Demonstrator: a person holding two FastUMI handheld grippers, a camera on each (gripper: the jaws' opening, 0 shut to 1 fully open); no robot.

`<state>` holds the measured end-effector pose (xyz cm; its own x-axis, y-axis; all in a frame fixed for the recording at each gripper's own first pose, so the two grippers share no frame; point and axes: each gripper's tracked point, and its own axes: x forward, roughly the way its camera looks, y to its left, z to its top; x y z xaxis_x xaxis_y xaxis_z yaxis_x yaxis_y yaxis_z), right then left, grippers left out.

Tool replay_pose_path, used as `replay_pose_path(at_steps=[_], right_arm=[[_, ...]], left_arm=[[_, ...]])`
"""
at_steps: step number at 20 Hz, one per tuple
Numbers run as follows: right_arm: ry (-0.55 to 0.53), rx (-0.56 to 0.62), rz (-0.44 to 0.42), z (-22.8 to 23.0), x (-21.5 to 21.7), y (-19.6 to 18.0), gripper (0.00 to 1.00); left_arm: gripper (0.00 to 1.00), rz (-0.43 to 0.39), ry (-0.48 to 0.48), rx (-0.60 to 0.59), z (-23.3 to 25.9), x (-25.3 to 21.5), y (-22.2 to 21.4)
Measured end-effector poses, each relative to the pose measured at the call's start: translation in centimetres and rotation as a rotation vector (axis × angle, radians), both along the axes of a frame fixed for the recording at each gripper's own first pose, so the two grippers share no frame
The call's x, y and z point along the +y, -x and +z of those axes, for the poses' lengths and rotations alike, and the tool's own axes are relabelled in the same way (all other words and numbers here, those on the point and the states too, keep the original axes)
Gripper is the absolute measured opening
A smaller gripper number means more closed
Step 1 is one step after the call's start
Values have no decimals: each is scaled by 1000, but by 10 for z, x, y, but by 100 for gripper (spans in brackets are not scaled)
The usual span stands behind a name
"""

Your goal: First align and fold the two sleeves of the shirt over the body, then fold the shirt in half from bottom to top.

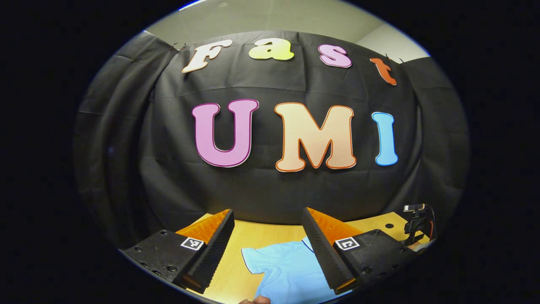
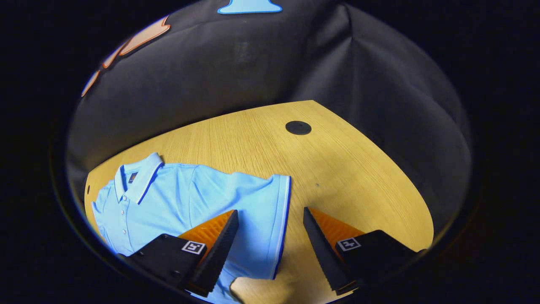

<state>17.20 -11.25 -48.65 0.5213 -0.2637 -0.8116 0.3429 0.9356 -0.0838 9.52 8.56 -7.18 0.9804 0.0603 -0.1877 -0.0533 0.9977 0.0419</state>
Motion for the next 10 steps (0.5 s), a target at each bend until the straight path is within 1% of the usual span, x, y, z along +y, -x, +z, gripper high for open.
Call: replay_pose_path(at_steps=[2,3,5,7,9,10], right_arm=[[-10,-12,27,-2,6,-4,90],[-17,-13,35,-2,8,-3,80],[-43,-15,41,-2,12,-4,55],[-42,-16,38,-1,16,-4,23],[-25,-33,44,4,20,-6,3],[-41,-33,43,2,25,-7,4]], left_arm=[[96,-4,5,7,-1,-2,0],[96,-7,7,10,-3,-4,0],[97,-12,8,12,-3,-5,-1],[96,-14,11,16,-4,-5,-1],[96,-11,12,20,-6,-4,-1],[96,-9,11,20,-5,-2,-1]])
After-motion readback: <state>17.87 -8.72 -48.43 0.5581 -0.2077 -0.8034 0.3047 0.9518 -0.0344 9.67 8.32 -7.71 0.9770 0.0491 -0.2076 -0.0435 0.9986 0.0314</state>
